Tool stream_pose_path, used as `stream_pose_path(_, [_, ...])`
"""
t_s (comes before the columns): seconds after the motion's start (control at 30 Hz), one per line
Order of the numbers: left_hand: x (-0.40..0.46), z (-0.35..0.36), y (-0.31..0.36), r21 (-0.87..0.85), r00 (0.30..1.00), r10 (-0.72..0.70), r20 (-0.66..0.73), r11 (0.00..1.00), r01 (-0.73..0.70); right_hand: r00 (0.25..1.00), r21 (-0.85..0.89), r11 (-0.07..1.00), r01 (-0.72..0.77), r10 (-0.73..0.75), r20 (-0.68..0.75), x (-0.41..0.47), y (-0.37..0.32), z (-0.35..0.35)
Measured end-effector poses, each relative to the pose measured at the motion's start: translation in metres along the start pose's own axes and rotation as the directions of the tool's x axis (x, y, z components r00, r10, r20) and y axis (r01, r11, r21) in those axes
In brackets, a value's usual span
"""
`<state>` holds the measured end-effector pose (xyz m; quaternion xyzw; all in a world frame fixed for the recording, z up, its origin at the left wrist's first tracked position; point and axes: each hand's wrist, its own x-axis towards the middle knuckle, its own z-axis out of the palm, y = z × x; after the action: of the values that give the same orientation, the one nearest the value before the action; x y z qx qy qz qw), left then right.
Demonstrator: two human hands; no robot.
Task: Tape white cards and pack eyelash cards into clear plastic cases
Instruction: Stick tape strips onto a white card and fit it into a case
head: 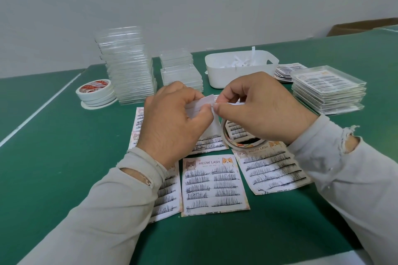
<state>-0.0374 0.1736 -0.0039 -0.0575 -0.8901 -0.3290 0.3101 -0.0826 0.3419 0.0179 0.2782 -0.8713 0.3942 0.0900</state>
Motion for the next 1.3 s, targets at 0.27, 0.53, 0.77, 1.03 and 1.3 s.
stream_pose_path(0.27, [-0.001,-0.002,-0.002,0.076,0.996,0.085,-0.027,0.994,-0.083,0.984,0.402,0.899,-0.174,0.141,0.112,-0.003,-0.005,-0.001])
stream_pose_path(0.53, [0.010,-0.020,-0.007,-0.102,0.999,-0.038,-0.012,0.994,0.037,0.960,0.610,0.749,-0.258,0.130,0.247,0.003,0.001,-0.018])
stream_pose_path(0.77, [0.007,-0.022,0.001,-0.348,0.984,-0.132,0.121,0.923,0.166,0.960,0.467,0.867,-0.175,0.044,0.277,-0.001,0.004,-0.009])
stream_pose_path(1.03, [0.004,-0.008,-0.009,-0.328,0.983,-0.162,-0.083,0.936,0.126,0.954,0.563,0.770,-0.299,0.231,0.191,0.008,0.015,-0.004])
stream_pose_path(1.3, [-0.001,0.009,-0.015,-0.590,0.961,-0.275,0.022,0.773,0.235,0.900,0.717,0.572,-0.399,0.396,0.185,0.014,0.030,-0.010])
